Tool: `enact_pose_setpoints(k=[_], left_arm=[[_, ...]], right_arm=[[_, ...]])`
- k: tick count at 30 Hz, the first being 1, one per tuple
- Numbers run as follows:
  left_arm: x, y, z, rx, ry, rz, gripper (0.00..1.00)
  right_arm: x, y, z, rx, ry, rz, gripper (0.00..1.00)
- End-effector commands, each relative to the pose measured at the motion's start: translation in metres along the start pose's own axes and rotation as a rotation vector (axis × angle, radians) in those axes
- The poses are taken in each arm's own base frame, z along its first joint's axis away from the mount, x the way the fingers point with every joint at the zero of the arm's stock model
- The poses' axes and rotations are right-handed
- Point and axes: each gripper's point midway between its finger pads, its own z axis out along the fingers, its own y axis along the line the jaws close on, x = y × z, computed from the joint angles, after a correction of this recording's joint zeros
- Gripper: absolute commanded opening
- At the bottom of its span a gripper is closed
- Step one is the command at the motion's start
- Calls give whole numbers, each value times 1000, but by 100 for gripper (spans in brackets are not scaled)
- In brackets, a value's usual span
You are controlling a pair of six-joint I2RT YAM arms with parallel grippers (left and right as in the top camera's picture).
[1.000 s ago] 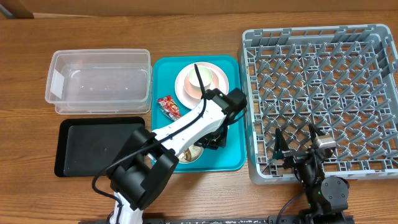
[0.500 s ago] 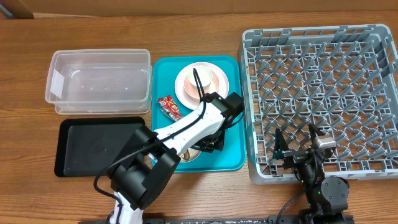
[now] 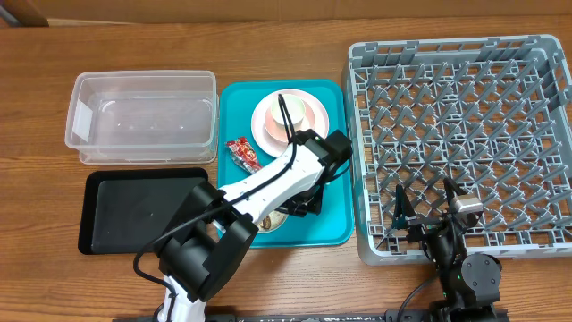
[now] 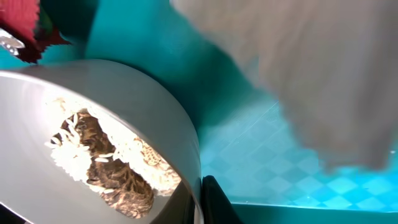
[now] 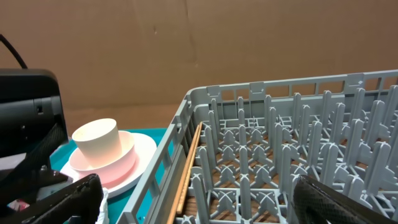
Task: Sort waste into correct bins and load items into the dishwasher
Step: 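Grasp the rim of the white rice bowl with the left gripper, then lift the bowl and carry it over the black tray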
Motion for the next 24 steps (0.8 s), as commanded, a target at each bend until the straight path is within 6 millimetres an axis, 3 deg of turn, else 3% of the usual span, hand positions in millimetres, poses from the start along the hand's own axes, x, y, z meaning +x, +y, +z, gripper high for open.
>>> enact_pose_setpoints(k=[1, 15, 24], left_arm=[[-7, 0, -4, -9, -22, -4, 8], [-2, 3, -9, -13, -4, -3, 4], [3, 18, -75, 96, -151, -20, 4]], right_arm=[[1, 0, 0, -3, -8, 1, 100], [1, 0, 0, -3, -8, 1, 100], [1, 0, 0, -3, -8, 1, 100]])
